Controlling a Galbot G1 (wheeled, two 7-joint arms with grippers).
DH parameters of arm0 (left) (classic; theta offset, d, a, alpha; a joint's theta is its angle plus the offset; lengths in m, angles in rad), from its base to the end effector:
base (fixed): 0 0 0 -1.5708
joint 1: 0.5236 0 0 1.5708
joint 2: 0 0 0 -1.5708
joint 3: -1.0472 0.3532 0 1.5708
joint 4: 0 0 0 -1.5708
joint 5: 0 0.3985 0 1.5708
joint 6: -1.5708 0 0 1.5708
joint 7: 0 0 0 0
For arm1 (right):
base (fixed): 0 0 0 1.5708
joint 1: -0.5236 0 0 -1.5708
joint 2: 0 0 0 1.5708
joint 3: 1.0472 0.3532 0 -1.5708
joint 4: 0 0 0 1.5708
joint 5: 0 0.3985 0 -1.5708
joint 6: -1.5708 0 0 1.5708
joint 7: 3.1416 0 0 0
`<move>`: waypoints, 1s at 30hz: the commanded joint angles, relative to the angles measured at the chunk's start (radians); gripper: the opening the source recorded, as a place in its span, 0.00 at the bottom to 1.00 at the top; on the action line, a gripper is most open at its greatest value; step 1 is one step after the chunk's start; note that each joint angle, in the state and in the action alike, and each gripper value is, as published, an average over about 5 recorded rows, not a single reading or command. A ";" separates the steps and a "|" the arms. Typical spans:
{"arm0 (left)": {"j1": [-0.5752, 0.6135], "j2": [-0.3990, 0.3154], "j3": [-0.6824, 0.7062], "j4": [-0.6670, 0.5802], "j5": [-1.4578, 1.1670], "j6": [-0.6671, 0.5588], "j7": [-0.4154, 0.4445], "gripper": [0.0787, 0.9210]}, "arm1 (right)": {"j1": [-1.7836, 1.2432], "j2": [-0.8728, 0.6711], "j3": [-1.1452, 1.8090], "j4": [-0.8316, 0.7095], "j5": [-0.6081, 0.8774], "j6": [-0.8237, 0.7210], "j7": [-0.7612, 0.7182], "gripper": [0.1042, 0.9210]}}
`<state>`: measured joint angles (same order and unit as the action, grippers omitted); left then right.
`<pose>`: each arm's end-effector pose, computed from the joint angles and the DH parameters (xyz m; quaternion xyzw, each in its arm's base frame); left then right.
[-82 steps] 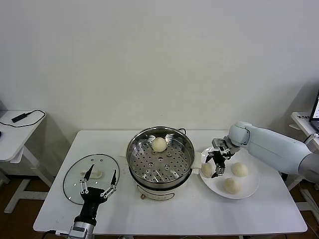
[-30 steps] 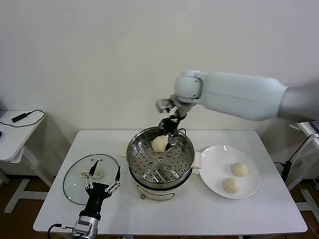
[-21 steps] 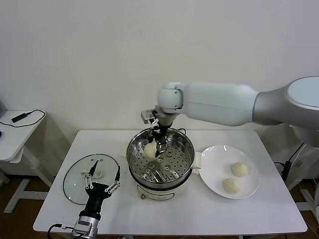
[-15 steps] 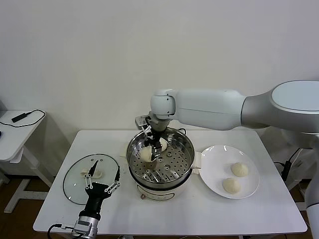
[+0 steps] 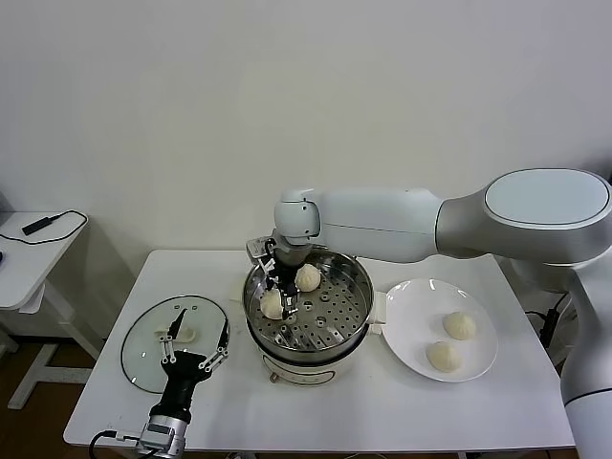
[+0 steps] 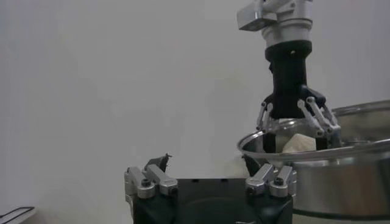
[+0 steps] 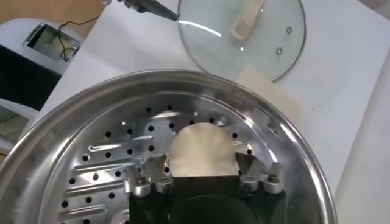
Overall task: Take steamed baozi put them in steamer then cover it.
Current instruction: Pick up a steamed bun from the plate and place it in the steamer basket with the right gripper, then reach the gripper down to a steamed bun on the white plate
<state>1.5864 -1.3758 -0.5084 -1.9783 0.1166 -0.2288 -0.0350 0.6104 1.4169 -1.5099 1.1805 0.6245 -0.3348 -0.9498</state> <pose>0.2150 0.0324 -0.3531 0.0533 0.9883 0.1328 0.0522 0.5616 0.2485 -0.1163 0.6349 -0.4369 0.5701 0.2846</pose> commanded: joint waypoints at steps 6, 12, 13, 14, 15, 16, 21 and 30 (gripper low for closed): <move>0.001 0.000 0.001 -0.004 0.002 0.003 -0.002 0.88 | 0.132 -0.345 0.110 0.222 -0.092 0.046 -0.119 0.88; -0.002 0.003 0.009 -0.005 0.004 0.007 -0.002 0.88 | 0.189 -0.649 0.112 0.287 -0.189 0.145 -0.243 0.88; -0.002 0.004 0.011 -0.005 0.005 0.007 -0.002 0.88 | 0.185 -0.690 0.103 0.288 -0.206 0.161 -0.254 0.88; -0.002 0.004 0.012 -0.004 0.006 0.007 -0.002 0.88 | 0.180 -0.729 0.089 0.288 -0.220 0.177 -0.261 0.88; -0.002 0.004 0.013 -0.005 0.007 0.008 -0.002 0.88 | 0.173 -0.759 0.074 0.285 -0.230 0.189 -0.264 0.88; -0.001 0.004 0.014 -0.005 0.008 0.008 -0.002 0.88 | 0.164 -0.784 0.056 0.280 -0.245 0.203 -0.267 0.88; 0.002 0.004 0.013 -0.006 0.010 0.008 -0.002 0.88 | 0.075 -0.862 0.000 0.222 -0.341 0.260 -0.260 0.88; 0.005 0.005 0.007 -0.003 0.010 0.006 -0.002 0.88 | -0.173 -0.868 0.047 0.178 -0.382 0.269 -0.196 0.88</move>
<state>1.5907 -1.3716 -0.5006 -1.9849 0.1262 -0.2221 -0.0368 0.6236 0.6744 -1.4781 1.3785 0.3284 -0.1150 -1.1597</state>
